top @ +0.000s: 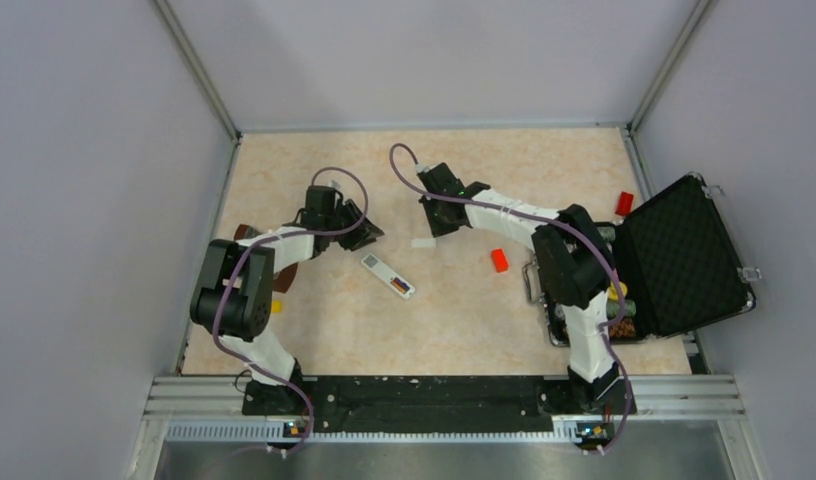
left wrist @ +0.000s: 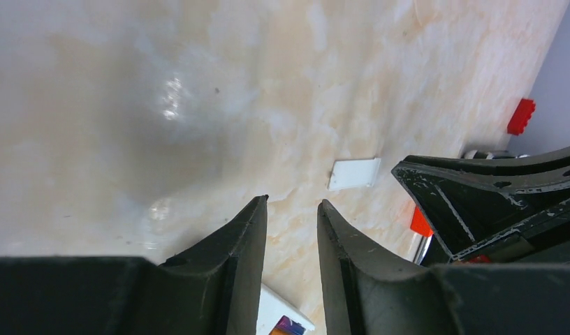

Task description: Load the batteries into the remote control

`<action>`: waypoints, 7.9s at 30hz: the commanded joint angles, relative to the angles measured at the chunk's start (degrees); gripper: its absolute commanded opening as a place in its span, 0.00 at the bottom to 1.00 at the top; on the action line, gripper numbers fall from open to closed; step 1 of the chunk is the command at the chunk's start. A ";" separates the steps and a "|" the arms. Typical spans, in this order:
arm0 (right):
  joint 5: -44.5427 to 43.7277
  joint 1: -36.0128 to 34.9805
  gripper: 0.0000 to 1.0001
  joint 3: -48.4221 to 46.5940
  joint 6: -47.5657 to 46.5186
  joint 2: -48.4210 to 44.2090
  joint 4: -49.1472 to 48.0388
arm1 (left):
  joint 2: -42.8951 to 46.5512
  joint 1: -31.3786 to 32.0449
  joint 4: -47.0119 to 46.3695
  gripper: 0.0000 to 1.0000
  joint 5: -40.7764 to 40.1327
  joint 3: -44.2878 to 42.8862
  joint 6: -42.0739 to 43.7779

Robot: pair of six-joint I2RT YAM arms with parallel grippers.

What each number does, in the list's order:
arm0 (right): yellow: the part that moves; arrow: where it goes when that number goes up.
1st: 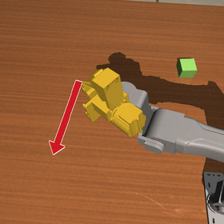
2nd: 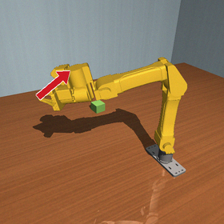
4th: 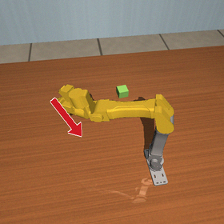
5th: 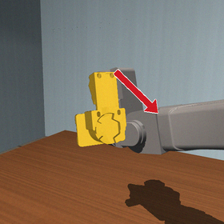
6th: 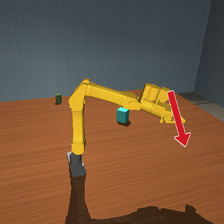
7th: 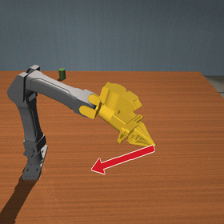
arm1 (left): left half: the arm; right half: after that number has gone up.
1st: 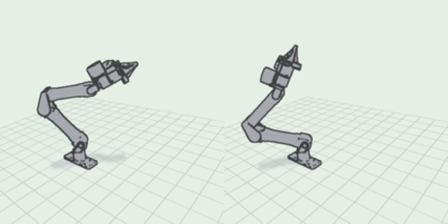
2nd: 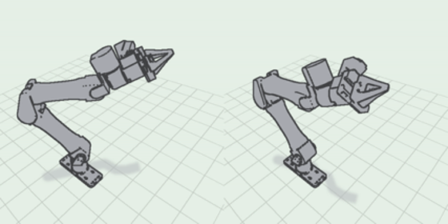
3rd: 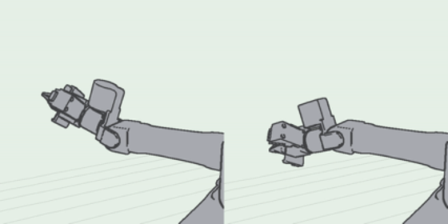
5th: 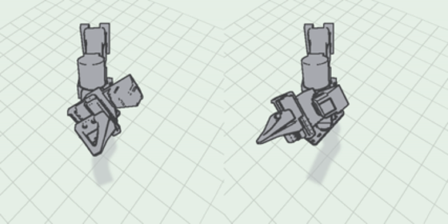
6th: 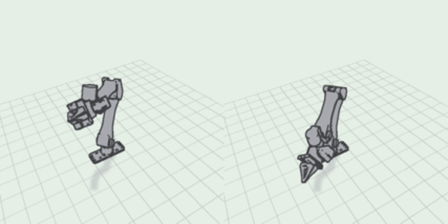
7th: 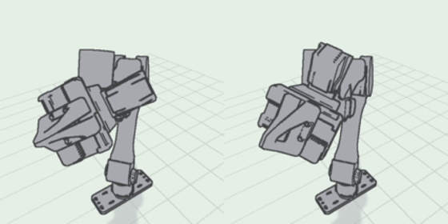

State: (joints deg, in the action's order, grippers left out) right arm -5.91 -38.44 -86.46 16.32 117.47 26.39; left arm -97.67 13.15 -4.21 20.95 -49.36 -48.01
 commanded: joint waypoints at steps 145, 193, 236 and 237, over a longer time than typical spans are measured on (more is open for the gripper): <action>9.31 -4.44 0.20 -8.04 -18.10 6.35 14.07 | 10.04 -6.47 -9.71 0.49 2.34 9.38 -1.76; -9.42 -8.37 0.55 -6.27 26.20 0.35 9.37 | 10.10 -5.32 -8.63 0.59 -4.93 7.79 -1.39; -12.29 -8.86 0.25 -10.16 30.76 11.52 19.56 | 13.54 -6.82 -7.80 0.59 -7.12 9.22 -0.82; -12.13 -8.75 0.23 -10.02 30.59 11.36 19.39 | 13.25 -6.82 -8.18 0.59 -6.58 9.26 -1.04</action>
State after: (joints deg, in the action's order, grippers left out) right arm -18.65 -48.14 -99.37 46.46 126.28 45.69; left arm -85.52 6.72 -9.82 12.69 -40.07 -49.36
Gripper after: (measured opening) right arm 0.274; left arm 0.592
